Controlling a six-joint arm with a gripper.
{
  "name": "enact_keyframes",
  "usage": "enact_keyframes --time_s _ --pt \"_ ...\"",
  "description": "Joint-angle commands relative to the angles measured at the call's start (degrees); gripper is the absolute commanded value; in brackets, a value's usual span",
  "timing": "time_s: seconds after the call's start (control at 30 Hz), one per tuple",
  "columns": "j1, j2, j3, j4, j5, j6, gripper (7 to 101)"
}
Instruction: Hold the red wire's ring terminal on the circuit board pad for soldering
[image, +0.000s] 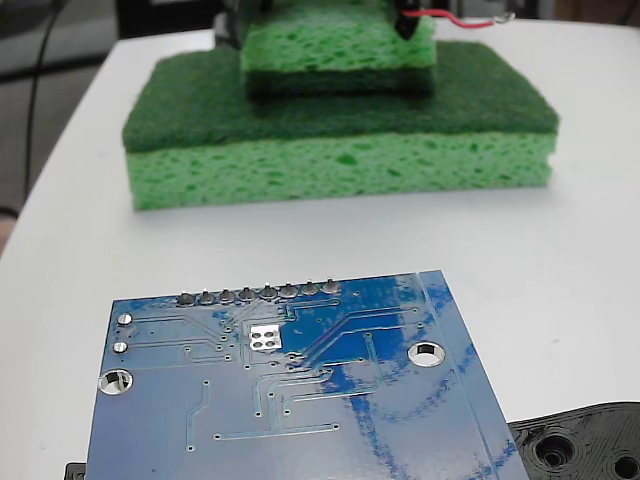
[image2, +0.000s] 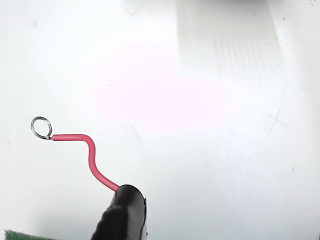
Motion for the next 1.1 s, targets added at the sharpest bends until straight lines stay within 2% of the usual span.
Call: enact_keyframes --time_s 0.03,0.8,1.1 --pt "0.0 0.2 -0.3 -0.2 0.4 0.0 100.3" --pt "0.0 0.2 -0.3 -0.2 0.4 0.0 100.3" --pt "-0.2 0.2 -0.3 -0.4 2.8 1.6 100.3"
